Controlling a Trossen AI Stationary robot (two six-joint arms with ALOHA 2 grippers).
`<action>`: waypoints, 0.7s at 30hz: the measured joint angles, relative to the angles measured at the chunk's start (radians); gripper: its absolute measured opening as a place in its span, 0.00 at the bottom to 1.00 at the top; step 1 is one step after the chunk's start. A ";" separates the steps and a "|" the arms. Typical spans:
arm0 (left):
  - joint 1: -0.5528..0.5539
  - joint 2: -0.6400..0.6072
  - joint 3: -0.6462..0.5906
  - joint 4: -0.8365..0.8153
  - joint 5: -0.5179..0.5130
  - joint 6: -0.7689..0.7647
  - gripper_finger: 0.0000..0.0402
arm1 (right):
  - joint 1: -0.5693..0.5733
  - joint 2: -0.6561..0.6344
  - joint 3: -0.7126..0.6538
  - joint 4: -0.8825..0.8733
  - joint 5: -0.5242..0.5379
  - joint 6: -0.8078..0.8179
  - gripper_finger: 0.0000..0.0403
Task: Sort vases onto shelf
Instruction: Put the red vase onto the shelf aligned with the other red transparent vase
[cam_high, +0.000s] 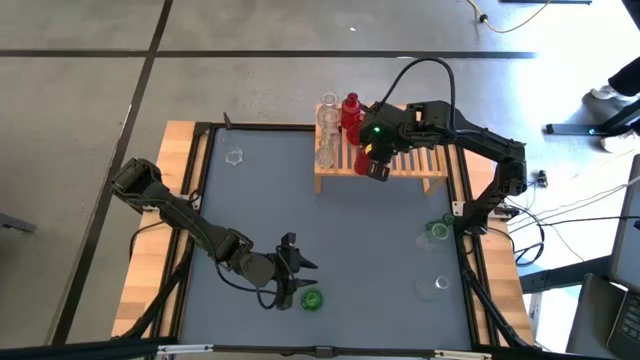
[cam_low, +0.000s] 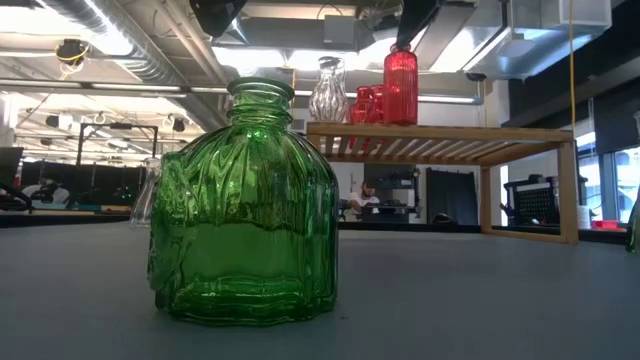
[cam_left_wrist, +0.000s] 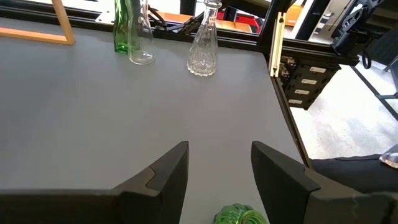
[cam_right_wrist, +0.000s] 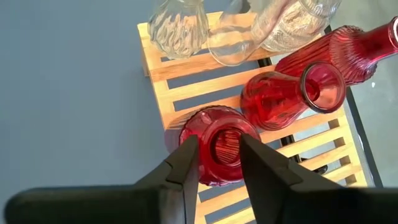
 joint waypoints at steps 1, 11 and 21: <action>0.000 0.000 0.000 0.000 0.001 0.000 0.42 | 0.000 0.002 0.000 0.000 0.000 0.000 0.28; -0.001 0.000 0.000 0.000 0.002 0.000 0.42 | 0.001 0.042 0.002 0.067 0.037 0.000 0.28; -0.002 0.000 0.000 -0.001 0.003 0.001 0.42 | 0.001 0.038 0.002 0.044 0.027 0.000 0.28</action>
